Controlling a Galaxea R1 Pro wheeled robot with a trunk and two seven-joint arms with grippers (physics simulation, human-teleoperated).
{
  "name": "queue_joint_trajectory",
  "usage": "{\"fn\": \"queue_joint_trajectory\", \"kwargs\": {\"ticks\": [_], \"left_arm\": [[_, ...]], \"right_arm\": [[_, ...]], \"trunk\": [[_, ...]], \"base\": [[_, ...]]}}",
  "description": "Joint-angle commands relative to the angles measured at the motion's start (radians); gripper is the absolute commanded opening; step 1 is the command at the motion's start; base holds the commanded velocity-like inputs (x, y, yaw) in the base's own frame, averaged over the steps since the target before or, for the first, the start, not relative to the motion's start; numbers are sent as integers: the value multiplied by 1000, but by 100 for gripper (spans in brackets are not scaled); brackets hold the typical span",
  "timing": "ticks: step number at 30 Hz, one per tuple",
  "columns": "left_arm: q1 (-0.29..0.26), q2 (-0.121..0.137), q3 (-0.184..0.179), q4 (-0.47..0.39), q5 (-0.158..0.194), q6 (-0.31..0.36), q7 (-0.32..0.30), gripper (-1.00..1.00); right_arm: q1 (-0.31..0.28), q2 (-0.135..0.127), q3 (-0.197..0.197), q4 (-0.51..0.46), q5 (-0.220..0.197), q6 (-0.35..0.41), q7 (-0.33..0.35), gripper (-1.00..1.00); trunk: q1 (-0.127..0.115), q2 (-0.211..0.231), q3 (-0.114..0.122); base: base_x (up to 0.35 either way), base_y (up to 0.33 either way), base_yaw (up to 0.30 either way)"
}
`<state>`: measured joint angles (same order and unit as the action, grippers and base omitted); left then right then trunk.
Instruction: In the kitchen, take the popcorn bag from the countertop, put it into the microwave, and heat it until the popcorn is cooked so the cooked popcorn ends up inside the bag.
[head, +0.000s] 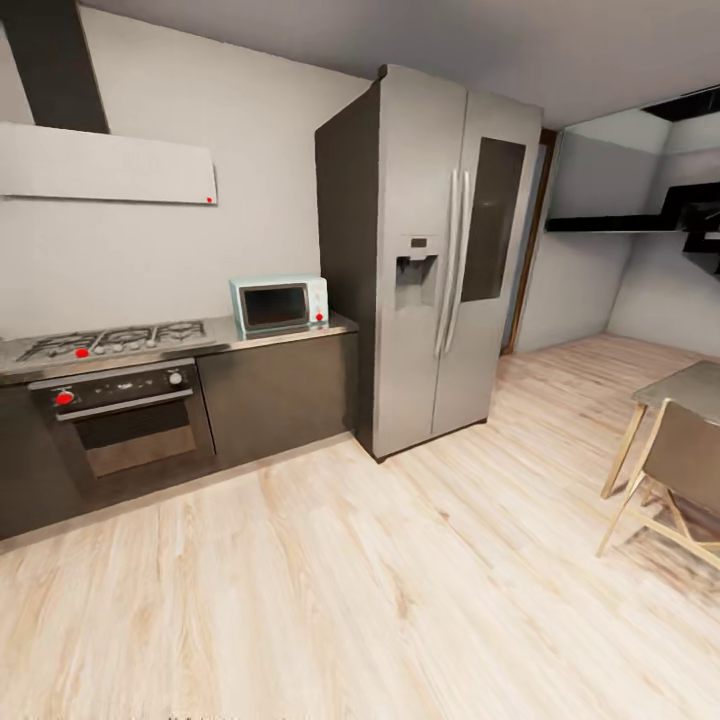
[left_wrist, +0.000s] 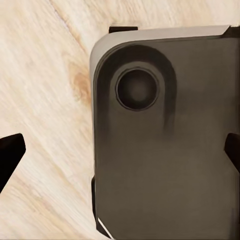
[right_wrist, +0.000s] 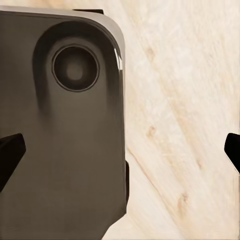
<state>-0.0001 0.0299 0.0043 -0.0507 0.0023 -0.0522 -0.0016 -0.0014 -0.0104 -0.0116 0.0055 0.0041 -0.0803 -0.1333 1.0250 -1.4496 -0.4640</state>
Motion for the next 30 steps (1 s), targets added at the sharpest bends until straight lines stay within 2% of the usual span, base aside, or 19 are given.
{"fn": "queue_joint_trajectory", "kwargs": {"ticks": [1, 11, 13, 16, 20, 25, 30], "left_arm": [[0, -1, 3, 0, 2, -2, 0, 100], [0, -3, 5, -13, 10, 6, 2, 100], [0, -6, 6, -30, 23, 8, 2, 100], [0, -22, 5, -39, 73, 6, 1, 100], [-1, -27, 8, -38, 113, -1, 0, 100], [0, -33, 8, -37, 115, -1, 1, 100], [0, -34, 8, -30, 120, 0, 1, 100]], "right_arm": [[0, 0, -1, 1, 0, -4, -2, 100], [0, 0, 2, 1, 1, -4, 5, 100], [0, 0, 3, 1, 2, -4, 6, 100], [0, 0, 4, 1, 3, -4, 6, 100], [0, -2, 7, 1, 12, -3, 6, 100], [0, -2, 13, 1, 17, -3, 7, 100], [0, -2, 10, 1, 16, -3, 7, 100]], "trunk": [[0, 0, 0], [0, 0, 8], [0, 0, 9], [0, 0, 12], [0, 0, 13], [0, 0, 13], [0, 0, 13]], "base": [[0, 0, 262], [0, 0, 249], [0, 0, 247], [0, 0, 247], [0, 0, 128], [18, 0, 2], [276, 0, 0]]}}
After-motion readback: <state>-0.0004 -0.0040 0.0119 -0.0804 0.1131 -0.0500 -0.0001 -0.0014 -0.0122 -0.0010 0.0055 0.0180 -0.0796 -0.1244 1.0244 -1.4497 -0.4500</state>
